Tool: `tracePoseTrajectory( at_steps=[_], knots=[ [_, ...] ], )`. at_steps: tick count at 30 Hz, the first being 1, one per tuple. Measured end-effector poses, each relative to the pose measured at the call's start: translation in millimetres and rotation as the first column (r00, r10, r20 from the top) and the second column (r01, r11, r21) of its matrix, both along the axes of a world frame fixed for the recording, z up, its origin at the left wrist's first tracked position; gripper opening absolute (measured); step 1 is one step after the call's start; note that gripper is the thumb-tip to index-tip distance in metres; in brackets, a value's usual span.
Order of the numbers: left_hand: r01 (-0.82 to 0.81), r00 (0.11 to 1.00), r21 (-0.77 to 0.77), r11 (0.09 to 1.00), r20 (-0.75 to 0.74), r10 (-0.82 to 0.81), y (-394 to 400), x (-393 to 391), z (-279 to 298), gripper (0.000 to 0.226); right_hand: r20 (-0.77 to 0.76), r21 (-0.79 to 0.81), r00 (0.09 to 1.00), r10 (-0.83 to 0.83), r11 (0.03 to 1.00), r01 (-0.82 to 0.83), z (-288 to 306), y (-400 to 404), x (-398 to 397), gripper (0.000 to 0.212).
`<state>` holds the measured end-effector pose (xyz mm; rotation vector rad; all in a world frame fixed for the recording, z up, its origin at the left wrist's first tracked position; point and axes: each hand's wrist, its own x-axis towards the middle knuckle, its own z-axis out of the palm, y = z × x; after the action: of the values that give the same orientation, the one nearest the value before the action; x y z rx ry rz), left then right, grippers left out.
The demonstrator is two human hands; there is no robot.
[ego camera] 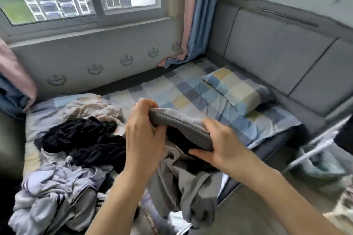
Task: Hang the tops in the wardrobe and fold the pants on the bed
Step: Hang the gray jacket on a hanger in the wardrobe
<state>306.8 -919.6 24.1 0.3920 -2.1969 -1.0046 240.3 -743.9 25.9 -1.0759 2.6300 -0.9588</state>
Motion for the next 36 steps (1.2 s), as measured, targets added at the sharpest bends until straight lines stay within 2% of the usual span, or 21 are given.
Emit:
tracePoseTrajectory(
  at_steps=[2,6,8,10,12,14,16,17,18,20,24,27,29,31,33,35,36],
  knots=[
    [0.106,0.994,-0.067,0.992,-0.003,-0.107,29.0,-13.3,15.3,0.042,-0.186,-0.014,0.967,-0.175,0.984,0.175,11.6,43.0,-4.1,0.034],
    [0.3,0.952,-0.145,0.943,-0.025,-0.306,98.5,-35.2,36.5,0.032,-0.318,-0.116,0.81,-0.493,0.868,0.483,33.7,142.6,0.9,0.037],
    [0.38,0.922,-0.13,0.916,-0.029,-0.386,138.6,-40.7,40.5,0.026,-0.39,-0.097,0.7,-0.598,0.783,0.615,37.4,184.3,15.0,0.023],
    [0.466,0.882,-0.078,0.881,-0.035,-0.47,189.1,-43.4,42.0,0.018,-0.427,-0.101,0.54,-0.726,0.631,0.769,36.7,229.5,33.7,0.021],
    [0.554,0.832,0.097,0.827,-0.068,-0.55,235.8,-42.7,42.3,0.015,-0.349,-0.099,0.422,-0.836,0.481,0.871,34.5,267.6,47.2,0.02],
    [0.63,0.762,0.36,0.689,-0.115,-0.637,292.0,-40.3,44.6,0.012,-0.075,-0.076,0.391,-0.917,0.396,0.915,36.9,314.2,59.0,0.012],
    [0.621,0.69,0.626,0.472,-0.152,-0.707,343.3,-40.0,43.7,0.015,0.232,-0.1,0.415,-0.88,0.403,0.91,41.8,360.4,67.5,0.012],
    [0.588,0.664,0.709,0.389,-0.149,-0.733,364.5,-41.6,41.5,0.022,0.343,-0.123,0.424,-0.838,0.407,0.905,46.3,380.7,72.8,0.013],
    [0.572,0.629,0.741,0.351,-0.122,-0.768,391.7,-42.5,39.9,0.028,0.442,-0.167,0.421,-0.792,0.389,0.906,52.7,406.6,83.7,0.014],
    [0.623,0.555,0.682,0.383,-0.04,-0.831,433.2,-47.1,35.3,0.029,0.6,-0.254,0.438,-0.67,0.359,0.898,68.0,446.3,105.9,0.013],
    [0.795,0.463,0.372,0.48,0.14,-0.875,509.9,-50.2,25.2,0.027,0.68,-0.377,0.448,-0.581,0.247,0.893,91.5,520.6,147.0,0.027],
    [0.892,0.388,0.168,0.419,0.19,-0.902,560.8,-41.7,21.6,0.041,0.618,-0.403,0.39,-0.683,0.152,0.903,104.3,565.7,171.8,0.022],
    [0.938,0.308,0.099,0.331,0.195,-0.931,596.1,-35.1,18.5,0.047,0.578,-0.396,0.325,-0.748,0.091,0.914,109.0,596.7,190.9,0.017],
    [0.963,0.205,0.132,0.234,0.204,-0.957,623.3,-32.3,13.7,0.043,0.606,-0.405,0.271,-0.748,0.004,0.914,110.6,622.2,207.4,0.026],
    [0.961,0.102,0.235,0.148,0.197,-0.975,649.3,-31.0,7.6,0.027,0.691,-0.425,0.237,-0.683,-0.119,0.897,108.3,648.2,225.5,0.03],
    [0.891,0.024,0.441,0.107,0.191,-0.981,673.2,-28.0,0.4,0.017,0.783,-0.411,0.223,-0.58,-0.214,0.886,104.7,669.4,243.0,0.016],
    [0.823,-0.01,0.559,0.102,0.194,-0.981,685.2,-26.2,-3.7,0.019,0.816,-0.396,0.217,-0.536,-0.246,0.885,101.3,678.7,251.3,0.011]
  ],
)
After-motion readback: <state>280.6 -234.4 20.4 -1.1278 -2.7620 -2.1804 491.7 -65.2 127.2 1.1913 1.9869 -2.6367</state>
